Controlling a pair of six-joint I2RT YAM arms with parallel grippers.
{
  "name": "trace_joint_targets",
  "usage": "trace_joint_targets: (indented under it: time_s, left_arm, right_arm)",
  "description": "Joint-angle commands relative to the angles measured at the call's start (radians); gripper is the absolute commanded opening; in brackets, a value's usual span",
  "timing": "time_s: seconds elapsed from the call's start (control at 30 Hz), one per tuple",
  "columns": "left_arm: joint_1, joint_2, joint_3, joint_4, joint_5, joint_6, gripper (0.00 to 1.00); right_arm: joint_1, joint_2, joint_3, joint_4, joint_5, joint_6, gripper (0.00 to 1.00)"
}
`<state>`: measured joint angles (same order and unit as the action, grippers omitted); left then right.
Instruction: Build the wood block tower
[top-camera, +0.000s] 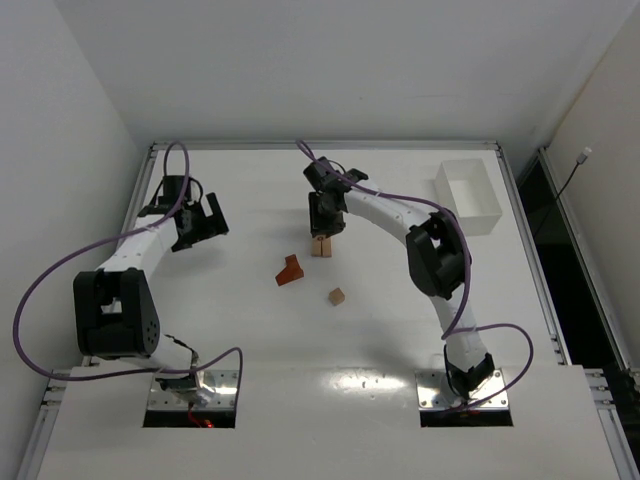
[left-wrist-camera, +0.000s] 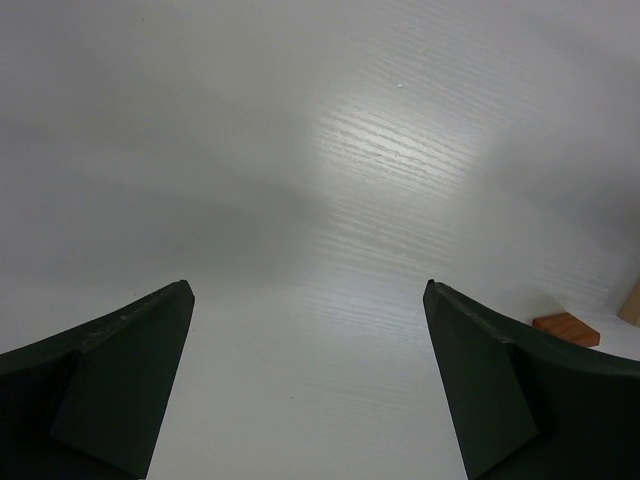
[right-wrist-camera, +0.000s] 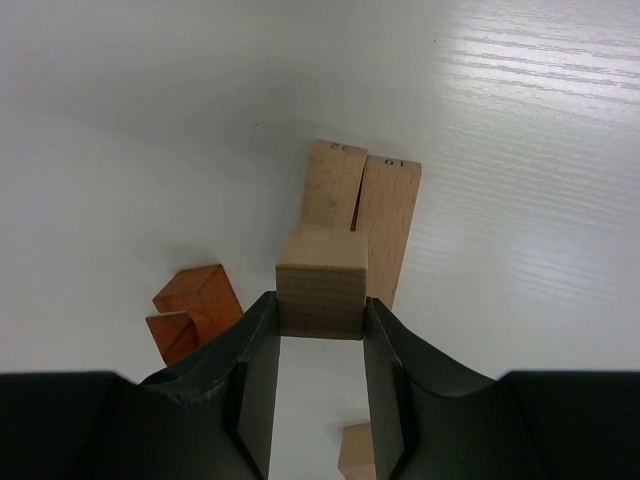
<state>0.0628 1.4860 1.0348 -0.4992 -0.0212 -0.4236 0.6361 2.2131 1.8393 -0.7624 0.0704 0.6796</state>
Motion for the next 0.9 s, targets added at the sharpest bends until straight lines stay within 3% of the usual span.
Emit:
trace_joint_targets:
  time_s: [0.0, 0.87]
  left_arm:
    - [0.014, 0.01, 0.024, 0.022, 0.009, -0.001, 1.0]
    - [0.014, 0.059, 0.054, 0.022, 0.038, 0.008, 1.0]
  right_arm:
    - [-0.006, 0.019, 0.046, 0.018, 0.015, 0.001, 0.0]
    - [-0.015, 0.085, 0.095, 0.018, 0.069, 0.001, 0.0]
